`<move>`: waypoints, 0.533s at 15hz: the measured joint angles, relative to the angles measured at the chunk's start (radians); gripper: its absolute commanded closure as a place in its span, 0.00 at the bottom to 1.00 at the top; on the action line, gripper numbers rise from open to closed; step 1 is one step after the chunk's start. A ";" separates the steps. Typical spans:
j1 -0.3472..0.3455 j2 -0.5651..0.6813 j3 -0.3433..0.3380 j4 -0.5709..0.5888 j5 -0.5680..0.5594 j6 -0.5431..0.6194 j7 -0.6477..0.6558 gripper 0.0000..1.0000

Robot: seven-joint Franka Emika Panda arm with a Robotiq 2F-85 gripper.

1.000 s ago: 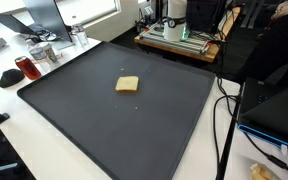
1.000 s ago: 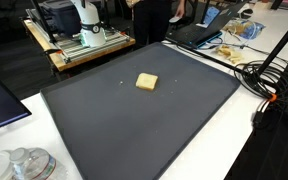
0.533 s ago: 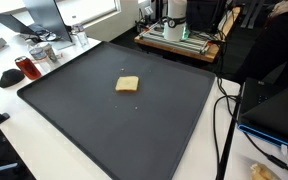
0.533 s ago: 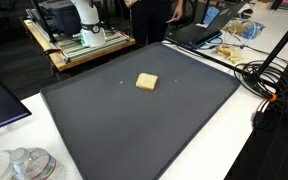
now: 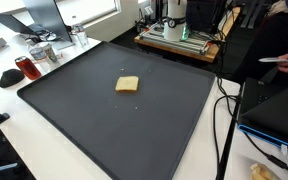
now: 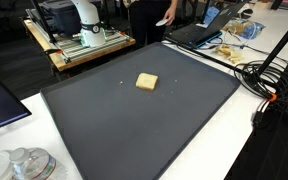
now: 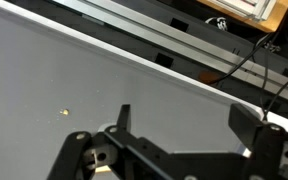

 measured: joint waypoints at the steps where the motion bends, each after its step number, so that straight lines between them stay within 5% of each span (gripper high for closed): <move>1: 0.022 0.007 0.002 0.001 0.017 0.006 -0.023 0.00; 8: 0.093 0.050 -0.003 0.036 0.080 0.006 -0.207 0.00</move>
